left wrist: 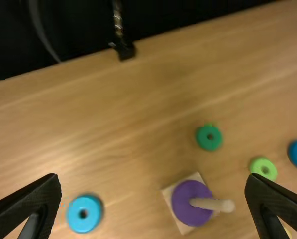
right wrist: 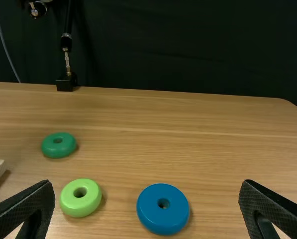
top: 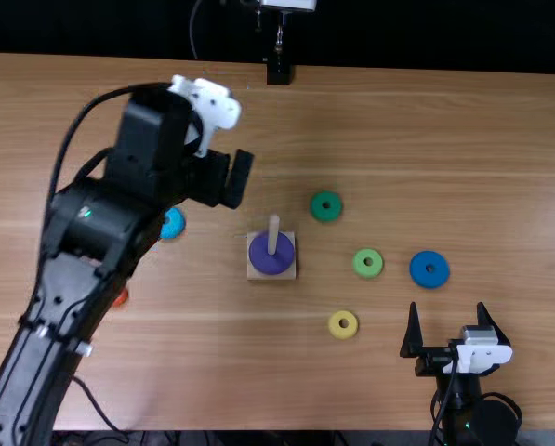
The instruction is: Build the Hanoi tower: stack the rings onto the peg from bottom to top in this color order: purple, dark blue, light blue, dark green, light green, yellow, orange.
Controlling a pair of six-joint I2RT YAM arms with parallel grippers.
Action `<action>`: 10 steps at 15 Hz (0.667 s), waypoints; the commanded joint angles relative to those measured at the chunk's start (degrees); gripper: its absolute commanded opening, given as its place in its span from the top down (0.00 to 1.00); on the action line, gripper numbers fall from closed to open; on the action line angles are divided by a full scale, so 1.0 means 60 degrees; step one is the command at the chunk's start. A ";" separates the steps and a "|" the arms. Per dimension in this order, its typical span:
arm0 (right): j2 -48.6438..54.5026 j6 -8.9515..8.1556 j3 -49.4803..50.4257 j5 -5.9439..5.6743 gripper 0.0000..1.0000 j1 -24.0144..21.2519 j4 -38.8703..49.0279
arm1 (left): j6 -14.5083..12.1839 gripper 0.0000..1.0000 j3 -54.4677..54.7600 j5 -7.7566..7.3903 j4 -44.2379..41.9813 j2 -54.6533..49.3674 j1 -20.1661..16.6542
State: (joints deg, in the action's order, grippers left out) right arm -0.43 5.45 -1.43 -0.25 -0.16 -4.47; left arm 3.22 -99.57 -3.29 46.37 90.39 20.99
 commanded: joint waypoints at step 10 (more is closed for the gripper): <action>0.0071 -0.0012 0.0063 -0.0116 0.00 -0.0119 -0.0092 | 0.0025 0.00 1.1483 0.0900 -0.5426 -0.8810 -0.3133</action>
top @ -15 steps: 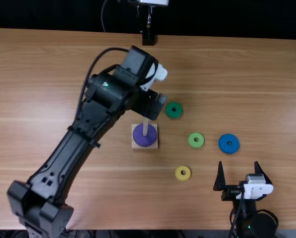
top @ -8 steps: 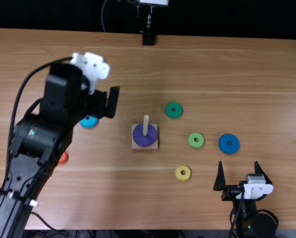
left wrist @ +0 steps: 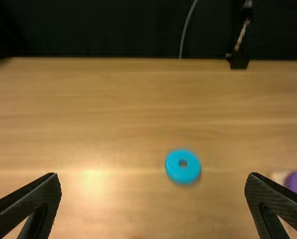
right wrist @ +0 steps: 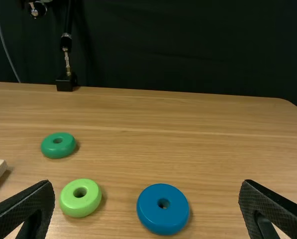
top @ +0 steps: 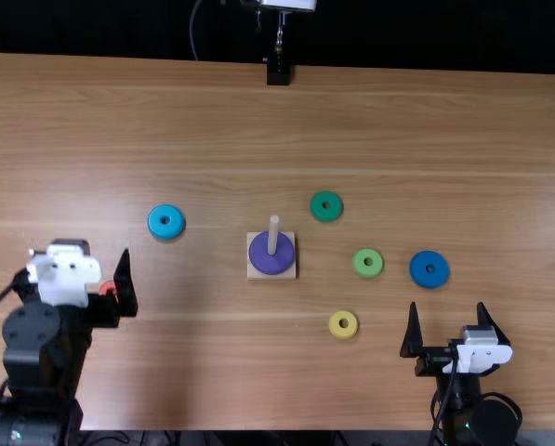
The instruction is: Build the Hanoi tower: stack the rings onto the peg from bottom to top in this color order: purple, dark blue, light blue, dark green, light green, yellow, orange.
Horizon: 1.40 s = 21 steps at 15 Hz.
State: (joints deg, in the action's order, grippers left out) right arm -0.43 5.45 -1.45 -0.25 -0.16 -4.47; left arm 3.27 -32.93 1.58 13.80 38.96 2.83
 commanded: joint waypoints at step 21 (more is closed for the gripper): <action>0.0071 -0.0012 0.0066 -0.0116 0.00 -0.0119 -0.0092 | -0.0088 0.00 0.5488 -0.0563 -0.1545 -0.6493 -0.0164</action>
